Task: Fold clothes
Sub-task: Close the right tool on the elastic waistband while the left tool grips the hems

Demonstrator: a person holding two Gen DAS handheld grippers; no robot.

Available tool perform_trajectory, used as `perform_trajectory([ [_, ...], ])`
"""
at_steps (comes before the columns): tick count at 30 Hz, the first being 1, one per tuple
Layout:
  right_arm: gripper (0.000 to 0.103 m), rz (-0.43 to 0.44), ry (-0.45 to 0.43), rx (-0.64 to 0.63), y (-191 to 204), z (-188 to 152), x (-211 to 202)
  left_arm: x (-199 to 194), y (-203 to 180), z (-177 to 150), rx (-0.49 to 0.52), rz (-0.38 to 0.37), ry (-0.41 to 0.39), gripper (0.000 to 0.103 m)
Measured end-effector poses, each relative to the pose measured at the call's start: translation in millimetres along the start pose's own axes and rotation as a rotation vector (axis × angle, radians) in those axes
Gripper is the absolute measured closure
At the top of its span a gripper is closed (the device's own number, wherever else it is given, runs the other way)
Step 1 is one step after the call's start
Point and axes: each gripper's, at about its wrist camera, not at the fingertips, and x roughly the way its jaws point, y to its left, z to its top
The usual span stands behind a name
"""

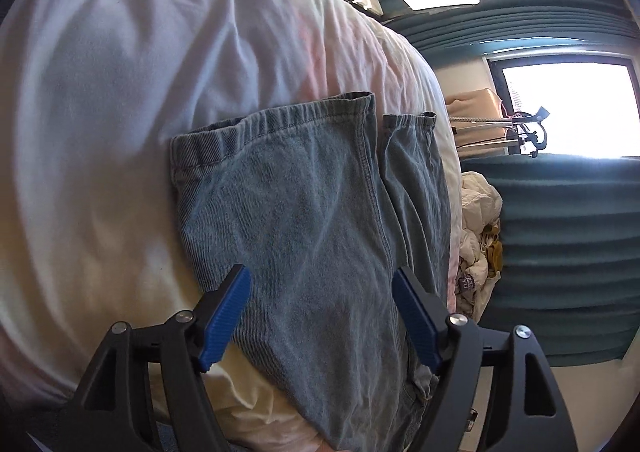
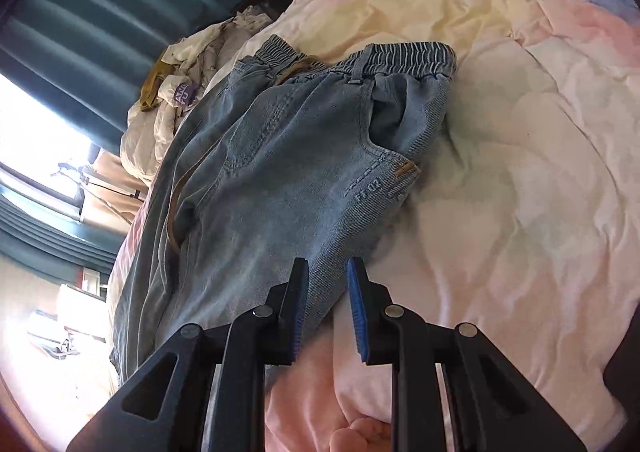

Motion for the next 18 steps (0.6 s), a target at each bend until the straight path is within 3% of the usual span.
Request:
perform_trajectory([
  [5, 0.073, -0.008, -0.051, 0.096, -17.4, 3.5, -8.2, 19.6, 17.6, -5.2, -0.085, 0.087, 0.147, 0.028],
  [11, 0.067, -0.033, -0.077, 0.188, -35.0, 9.0, -7.4, 37.8, 16.3, 0.1, -0.088, 0.098, 0.185, 0.028],
  [18, 0.066, -0.064, -0.063, 0.201, -36.1, 13.8, 4.5, 52.9, 22.0, 4.0, -0.123, 0.055, 0.218, 0.028],
])
